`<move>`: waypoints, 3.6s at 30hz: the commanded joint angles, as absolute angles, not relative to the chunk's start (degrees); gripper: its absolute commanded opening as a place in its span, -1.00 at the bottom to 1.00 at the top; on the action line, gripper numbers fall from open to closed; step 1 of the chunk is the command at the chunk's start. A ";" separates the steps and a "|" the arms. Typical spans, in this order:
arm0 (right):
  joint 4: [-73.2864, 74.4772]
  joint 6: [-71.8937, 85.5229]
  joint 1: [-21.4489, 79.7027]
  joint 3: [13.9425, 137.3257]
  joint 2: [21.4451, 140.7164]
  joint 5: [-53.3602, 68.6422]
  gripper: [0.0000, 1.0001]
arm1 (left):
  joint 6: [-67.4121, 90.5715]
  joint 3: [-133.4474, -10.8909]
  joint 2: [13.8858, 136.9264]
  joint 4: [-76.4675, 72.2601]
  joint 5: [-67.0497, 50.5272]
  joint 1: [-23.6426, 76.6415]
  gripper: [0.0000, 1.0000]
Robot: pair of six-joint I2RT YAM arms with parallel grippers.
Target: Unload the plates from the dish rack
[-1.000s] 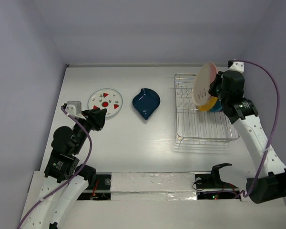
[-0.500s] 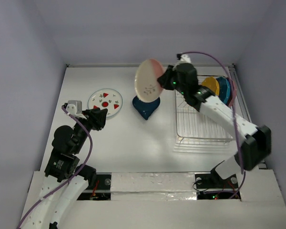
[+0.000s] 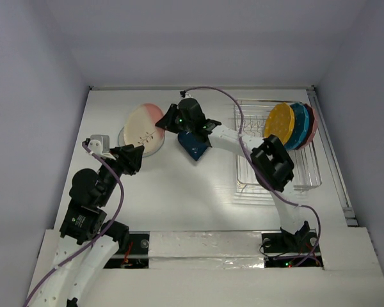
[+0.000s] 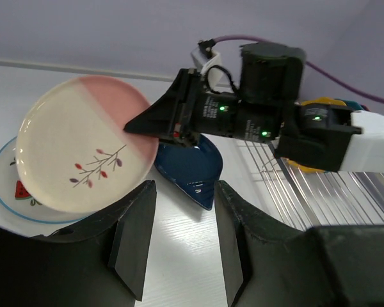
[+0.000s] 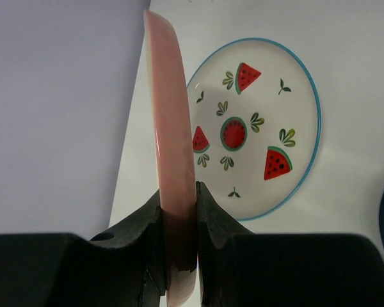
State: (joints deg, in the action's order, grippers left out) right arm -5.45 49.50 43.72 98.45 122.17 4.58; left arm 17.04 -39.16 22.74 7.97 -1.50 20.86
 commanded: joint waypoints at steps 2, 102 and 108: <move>-20.13 58.53 44.03 108.62 125.06 6.69 -1.00 | 17.23 -40.96 22.67 5.01 -2.37 20.48 -0.24; 18.89 19.60 4.93 72.33 88.32 -31.03 0.02 | 16.52 -41.57 25.40 5.27 -2.46 20.48 -0.35; 18.02 17.67 4.92 72.25 87.55 -31.90 -0.51 | 16.44 -41.57 25.58 5.10 -2.46 20.48 -0.35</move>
